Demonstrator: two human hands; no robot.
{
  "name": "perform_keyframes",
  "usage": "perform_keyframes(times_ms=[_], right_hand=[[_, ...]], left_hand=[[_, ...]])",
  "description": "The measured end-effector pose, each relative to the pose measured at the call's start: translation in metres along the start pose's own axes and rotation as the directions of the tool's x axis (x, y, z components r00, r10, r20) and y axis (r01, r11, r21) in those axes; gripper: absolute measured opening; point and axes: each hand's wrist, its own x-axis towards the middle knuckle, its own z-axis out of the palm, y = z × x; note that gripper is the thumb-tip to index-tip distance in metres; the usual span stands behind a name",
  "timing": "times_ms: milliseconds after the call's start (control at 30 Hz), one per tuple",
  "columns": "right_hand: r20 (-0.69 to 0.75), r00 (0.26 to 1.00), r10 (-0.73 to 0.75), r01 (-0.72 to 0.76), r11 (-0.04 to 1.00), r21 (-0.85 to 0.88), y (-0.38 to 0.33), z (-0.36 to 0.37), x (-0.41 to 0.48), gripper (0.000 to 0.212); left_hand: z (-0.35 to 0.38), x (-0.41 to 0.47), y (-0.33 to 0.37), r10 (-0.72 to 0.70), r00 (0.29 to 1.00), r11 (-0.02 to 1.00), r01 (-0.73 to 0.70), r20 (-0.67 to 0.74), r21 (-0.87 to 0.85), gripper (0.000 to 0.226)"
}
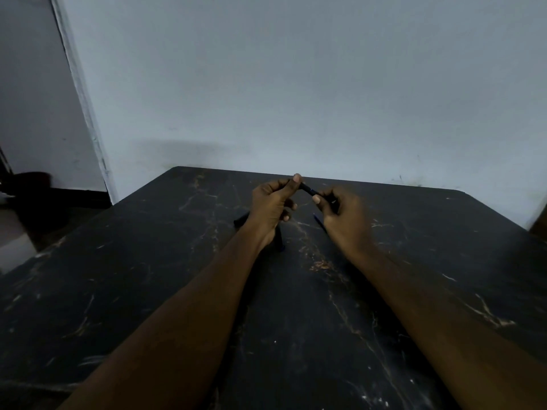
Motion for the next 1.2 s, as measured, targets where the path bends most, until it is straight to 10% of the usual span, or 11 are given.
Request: perform_keyframes(times_ms=[933,1200], right_hand=[[-0.012,0.999,0.037,-0.036,0.998,0.06,0.013,0.006,-0.003,0.012],[-0.011,0.999,0.052,-0.051,0.997,0.056,0.015,0.006,-0.002,0.01]], left_hand=[[-0.037,0.01,0.018,0.135,0.979,0.92,-0.067,-0.153,0.386,0.028],[-0.069,0.013,0.007,0.079,0.993,0.404,0.049,-0.088,0.913,0.025]])
